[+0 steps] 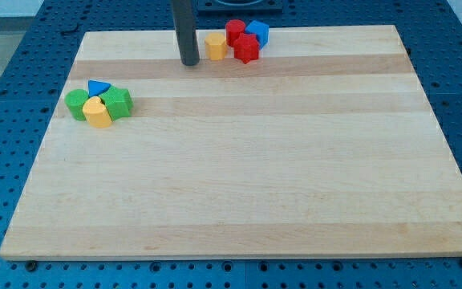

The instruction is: Nudge green circle along with blue triangle a bit up

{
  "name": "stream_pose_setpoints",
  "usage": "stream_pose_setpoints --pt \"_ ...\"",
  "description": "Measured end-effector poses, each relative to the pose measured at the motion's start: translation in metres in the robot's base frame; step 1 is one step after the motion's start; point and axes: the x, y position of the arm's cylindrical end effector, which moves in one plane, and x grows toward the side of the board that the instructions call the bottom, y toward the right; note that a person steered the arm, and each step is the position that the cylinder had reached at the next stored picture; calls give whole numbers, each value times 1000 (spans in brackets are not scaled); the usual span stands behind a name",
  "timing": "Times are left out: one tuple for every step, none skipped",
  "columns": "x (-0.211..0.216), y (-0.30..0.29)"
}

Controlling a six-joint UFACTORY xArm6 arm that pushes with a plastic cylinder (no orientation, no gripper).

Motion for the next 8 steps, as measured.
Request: stream_pose_setpoints --pt "-4 6" --pt "-20 21" --pt "-32 38" --pt "-30 41" --pt "15 33" --pt "65 33" --pt "120 6" --pt "168 -39"
